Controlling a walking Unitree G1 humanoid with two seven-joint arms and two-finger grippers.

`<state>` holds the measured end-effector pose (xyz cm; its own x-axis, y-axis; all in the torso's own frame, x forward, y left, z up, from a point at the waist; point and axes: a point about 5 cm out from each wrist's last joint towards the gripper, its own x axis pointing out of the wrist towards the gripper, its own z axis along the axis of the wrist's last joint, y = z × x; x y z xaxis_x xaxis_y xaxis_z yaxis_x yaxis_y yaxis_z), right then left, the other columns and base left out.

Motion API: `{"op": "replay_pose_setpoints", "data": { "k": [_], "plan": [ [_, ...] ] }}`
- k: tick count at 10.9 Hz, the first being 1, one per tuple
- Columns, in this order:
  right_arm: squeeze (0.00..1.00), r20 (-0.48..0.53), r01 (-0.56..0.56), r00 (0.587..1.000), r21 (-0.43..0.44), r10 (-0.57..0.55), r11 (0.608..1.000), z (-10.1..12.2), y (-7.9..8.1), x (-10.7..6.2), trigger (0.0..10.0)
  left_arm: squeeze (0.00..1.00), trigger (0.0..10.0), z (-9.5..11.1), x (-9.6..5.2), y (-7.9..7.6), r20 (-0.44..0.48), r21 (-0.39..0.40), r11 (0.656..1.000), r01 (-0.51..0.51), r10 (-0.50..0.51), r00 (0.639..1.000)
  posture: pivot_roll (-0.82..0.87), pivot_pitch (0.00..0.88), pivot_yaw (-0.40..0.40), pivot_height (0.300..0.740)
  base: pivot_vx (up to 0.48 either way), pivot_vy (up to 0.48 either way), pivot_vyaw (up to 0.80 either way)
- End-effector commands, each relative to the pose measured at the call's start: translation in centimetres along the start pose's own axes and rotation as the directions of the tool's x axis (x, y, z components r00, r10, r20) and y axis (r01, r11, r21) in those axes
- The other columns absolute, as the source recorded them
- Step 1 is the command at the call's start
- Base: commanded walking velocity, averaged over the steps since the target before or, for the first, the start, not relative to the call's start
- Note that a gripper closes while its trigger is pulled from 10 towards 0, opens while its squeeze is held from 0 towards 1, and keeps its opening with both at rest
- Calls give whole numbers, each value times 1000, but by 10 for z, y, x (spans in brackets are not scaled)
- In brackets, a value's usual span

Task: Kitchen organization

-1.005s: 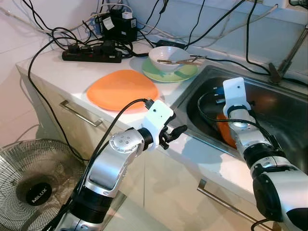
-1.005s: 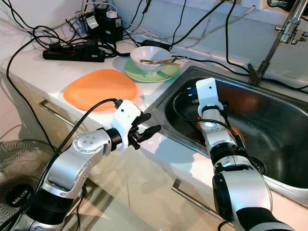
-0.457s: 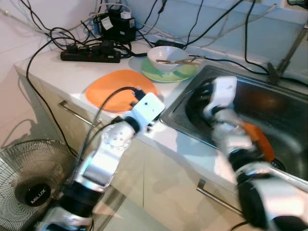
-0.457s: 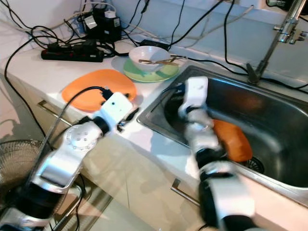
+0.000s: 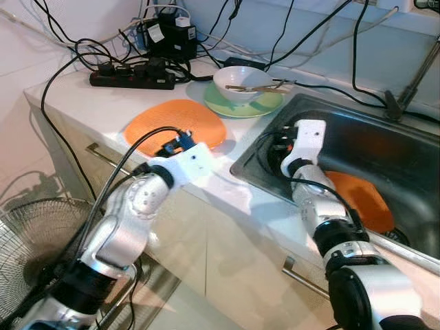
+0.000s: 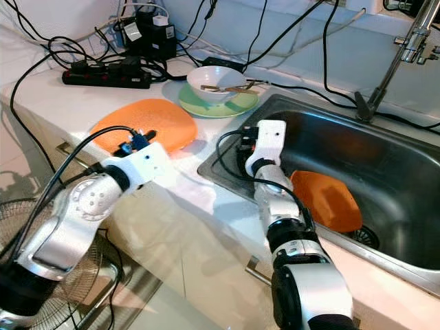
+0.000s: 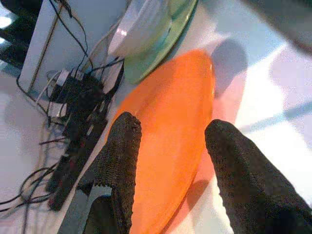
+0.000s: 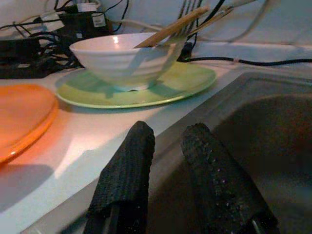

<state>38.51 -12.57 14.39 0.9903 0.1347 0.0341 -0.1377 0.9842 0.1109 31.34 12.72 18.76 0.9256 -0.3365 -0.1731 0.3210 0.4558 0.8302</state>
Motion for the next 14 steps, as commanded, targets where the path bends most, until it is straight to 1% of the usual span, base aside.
{"op": "replay_pose_setpoints", "data": {
  "k": [1, 4, 5, 6, 7, 9, 11, 13, 14],
  "plan": [
    [0, 10, -6, 1000, 10, 6, 1000, 2, 0, 0, 10000, 0, 10000, -1, -2, -3, -19, 39, 999, 18, -18, 1000, 269, 4, -42, 740, 0, 0, 0],
    [0, 2, -17, 1000, 15, 17, 1000, 0, 4, -1, 10000, 0, 10000, -8, -5, -4, -57, 60, 997, 45, -41, 998, 275, 0, -41, 740, 0, 0, 0],
    [0, 4, -17, 1000, 14, 17, 1000, 0, 5, -1, 10000, 0, 10000, -11, -5, -6, -71, 54, 997, 52, -48, 996, 274, 0, -40, 740, 0, 0, 0],
    [0, 5, -21, 1000, 10, 21, 1000, 0, 5, -1, 10000, 0, 10000, -17, -3, -9, -102, 80, 995, 67, -59, 993, 266, 5, -40, 740, 0, 0, 0],
    [0, 7, -20, 1000, 10, 20, 1000, 0, 5, -2, 10000, 0, 10000, -20, -2, -9, -115, 84, 994, 68, -58, 992, 266, 5, -40, 740, 0, 0, 0],
    [0, 13, -5, 1000, 10, 5, 1000, 1, 0, -3, 10000, 0, 10000, -24, 3, -6, -140, 106, 992, 64, -49, 989, 251, 9, -36, 740, 0, 0, 0],
    [0, 14, 0, 1000, 8, 0, 1000, 2, -1, -3, 10000, 0, 10000, -28, 6, -2, -157, 129, 990, 52, -31, 987, 250, 9, -39, 740, 0, 0, 0],
    [0, 15, 0, 1000, 8, 0, 1000, 3, -1, -2, 10000, 0, 10000, -27, 10, 3, -155, 146, 988, 39, -16, 988, 251, 11, -39, 740, 0, 0, 0],
    [0, 12, 4, 1000, 3, -5, 1000, 3, -2, -2, 10000, 0, 10000, -30, 15, 5, -170, 162, 985, 59, -31, 985, 256, 16, -41, 740, 0, 0, 0]
  ]
}}
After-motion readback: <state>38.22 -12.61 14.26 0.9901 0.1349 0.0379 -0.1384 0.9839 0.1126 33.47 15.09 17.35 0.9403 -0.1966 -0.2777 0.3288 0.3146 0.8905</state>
